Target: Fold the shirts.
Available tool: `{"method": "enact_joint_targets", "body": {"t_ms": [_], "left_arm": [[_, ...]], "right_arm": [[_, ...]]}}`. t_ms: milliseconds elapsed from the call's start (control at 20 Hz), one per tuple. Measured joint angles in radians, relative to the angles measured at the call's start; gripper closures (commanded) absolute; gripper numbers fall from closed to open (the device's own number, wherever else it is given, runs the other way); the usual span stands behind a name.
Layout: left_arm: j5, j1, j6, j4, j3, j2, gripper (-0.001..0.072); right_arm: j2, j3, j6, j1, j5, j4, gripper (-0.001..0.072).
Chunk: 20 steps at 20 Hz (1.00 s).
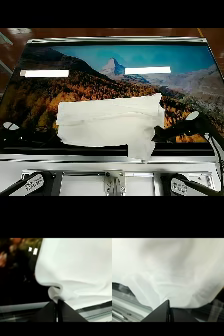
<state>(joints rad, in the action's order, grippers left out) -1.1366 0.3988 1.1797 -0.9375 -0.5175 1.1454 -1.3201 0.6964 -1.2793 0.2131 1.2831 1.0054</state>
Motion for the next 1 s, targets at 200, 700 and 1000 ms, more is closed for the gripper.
{"method": "enact_joint_targets", "body": {"t_ms": [200, 700, 1000], "left_arm": [[0.027, -0.001, -0.024, 0.027, -0.156, 0.011, 0.0668], [0.090, -0.107, 0.072, 0.089, -0.567, 0.355, 0.0666], [0.071, -0.139, 0.145, 0.077, -0.662, 0.471, 0.0182]], "right_arm": [[-0.003, 0.228, -0.078, -0.007, -0.066, -0.025, 0.0661], [-0.320, 0.586, -0.191, -0.009, -0.240, -0.115, 0.0651], [-0.400, 0.625, -0.085, 0.008, -0.251, -0.194, 0.0136]]}}
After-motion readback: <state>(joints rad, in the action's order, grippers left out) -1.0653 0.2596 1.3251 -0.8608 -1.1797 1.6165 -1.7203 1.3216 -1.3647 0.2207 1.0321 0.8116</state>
